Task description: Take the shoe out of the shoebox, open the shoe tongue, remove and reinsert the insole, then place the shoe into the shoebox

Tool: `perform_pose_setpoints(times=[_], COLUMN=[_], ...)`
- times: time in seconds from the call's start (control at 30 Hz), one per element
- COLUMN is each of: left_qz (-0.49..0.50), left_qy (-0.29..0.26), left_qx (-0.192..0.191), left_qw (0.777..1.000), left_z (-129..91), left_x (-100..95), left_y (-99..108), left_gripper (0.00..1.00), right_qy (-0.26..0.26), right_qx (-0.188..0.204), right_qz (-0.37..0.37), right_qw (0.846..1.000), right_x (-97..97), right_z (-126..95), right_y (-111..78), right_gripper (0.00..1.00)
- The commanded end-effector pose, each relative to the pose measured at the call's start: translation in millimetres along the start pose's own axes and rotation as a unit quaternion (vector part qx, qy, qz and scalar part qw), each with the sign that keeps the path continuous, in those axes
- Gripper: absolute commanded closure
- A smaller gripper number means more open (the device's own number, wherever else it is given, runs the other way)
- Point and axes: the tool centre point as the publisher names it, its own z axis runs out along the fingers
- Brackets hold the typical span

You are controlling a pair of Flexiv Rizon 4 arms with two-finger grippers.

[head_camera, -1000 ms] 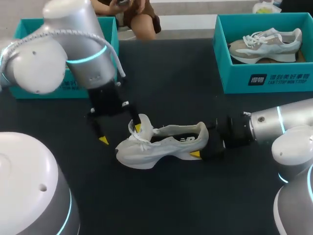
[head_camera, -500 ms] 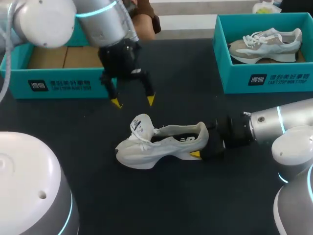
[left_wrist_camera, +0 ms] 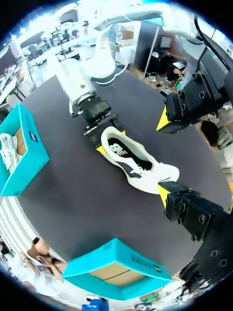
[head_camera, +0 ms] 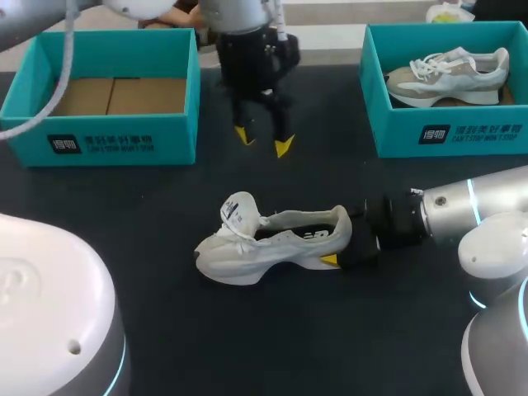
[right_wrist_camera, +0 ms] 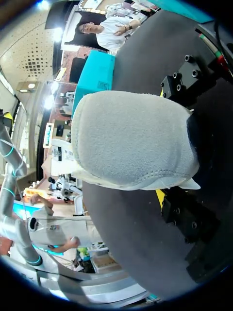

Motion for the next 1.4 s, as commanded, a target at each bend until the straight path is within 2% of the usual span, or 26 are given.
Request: perform_pose_setpoints(times=[0.03,0.13,0.83,0.9,0.97,1.07,1.2,1.23,1.33,1.4], left_qz=[0.346,0.397,0.397,0.407,0.389,0.369,0.366,0.358,0.372,0.374], left_qy=[-0.084,-0.060,-0.060,-0.053,-0.062,-0.072,-0.081,-0.089,-0.099,-0.094], left_qx=[-0.026,-0.044,-0.044,-0.029,-0.031,-0.014,0.001,0.021,0.009,-0.016], left_qw=[0.934,0.915,0.915,0.912,0.919,0.927,0.927,0.929,0.923,0.922], left_z=[-6,-7,-7,4,15,29,51,60,81,91], left_x=[9.3,11.0,11.0,11.5,10.7,9.9,10.1,9.8,13.5,16.4], left_y=[-8,-8,-8,-10,-14,-19,-25,-26,-27,-26], left_gripper=[1.00,1.00,1.00,1.00,1.00,1.00,1.00,1.00,1.00,1.00], right_qy=[-0.001,-0.001,-0.001,-0.001,-0.001,-0.001,-0.001,-0.001,-0.001,-0.001], right_qx=[0.002,0.002,0.002,0.002,0.002,0.002,0.002,0.002,0.002,0.002], right_qz=[0.000,0.000,0.000,0.000,0.000,0.000,0.000,0.000,0.000,0.000], right_qw=[1.000,1.000,1.000,1.000,1.000,1.000,1.000,1.000,1.000,1.000], right_x=[-2.8,-2.8,-2.8,-2.8,-2.8,-2.8,-2.8,-2.8,-2.8,-2.8], right_z=[2,2,2,2,2,2,2,2,2,2], right_y=[-3.1,-3.1,-3.1,-3.1,-3.1,-3.1,-3.1,-3.1,-3.1,-3.1], right_gripper=[1.00,1.00,1.00,1.00,1.00,1.00,1.00,1.00,1.00,1.00])
